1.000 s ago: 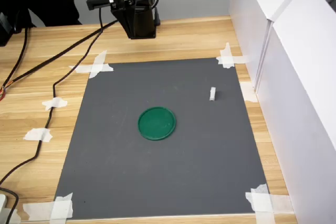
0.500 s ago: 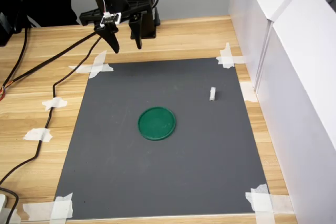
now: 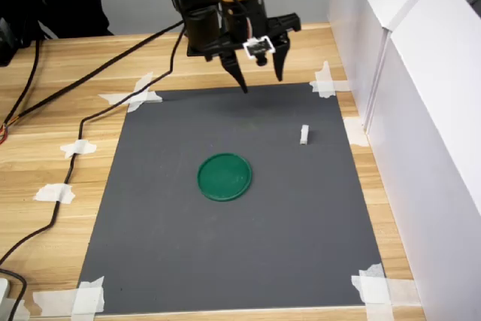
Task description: Grasp a white terminal and put it on the green lid.
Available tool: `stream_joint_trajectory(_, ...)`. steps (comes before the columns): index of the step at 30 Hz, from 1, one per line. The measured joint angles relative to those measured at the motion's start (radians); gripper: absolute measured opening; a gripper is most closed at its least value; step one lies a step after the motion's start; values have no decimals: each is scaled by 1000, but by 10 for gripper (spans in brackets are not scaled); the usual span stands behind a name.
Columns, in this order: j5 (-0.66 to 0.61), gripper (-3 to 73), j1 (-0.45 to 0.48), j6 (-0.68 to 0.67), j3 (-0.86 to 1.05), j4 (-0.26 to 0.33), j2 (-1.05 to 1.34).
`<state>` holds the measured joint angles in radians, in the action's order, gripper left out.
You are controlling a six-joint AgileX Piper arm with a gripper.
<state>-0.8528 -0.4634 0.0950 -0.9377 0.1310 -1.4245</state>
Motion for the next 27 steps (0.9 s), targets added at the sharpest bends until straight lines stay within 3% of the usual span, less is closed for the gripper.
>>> stream_joint_trajectory(4,51,631,-69,28,-6,13,-73)
stream_joint_trajectory(10,92,631,-86,95,-88,15,-153)
stream_joint_trajectory(18,49,631,-86,121,-234,13,-270)
stream_joint_trajectory(27,15,631,-86,160,-250,8,-343)
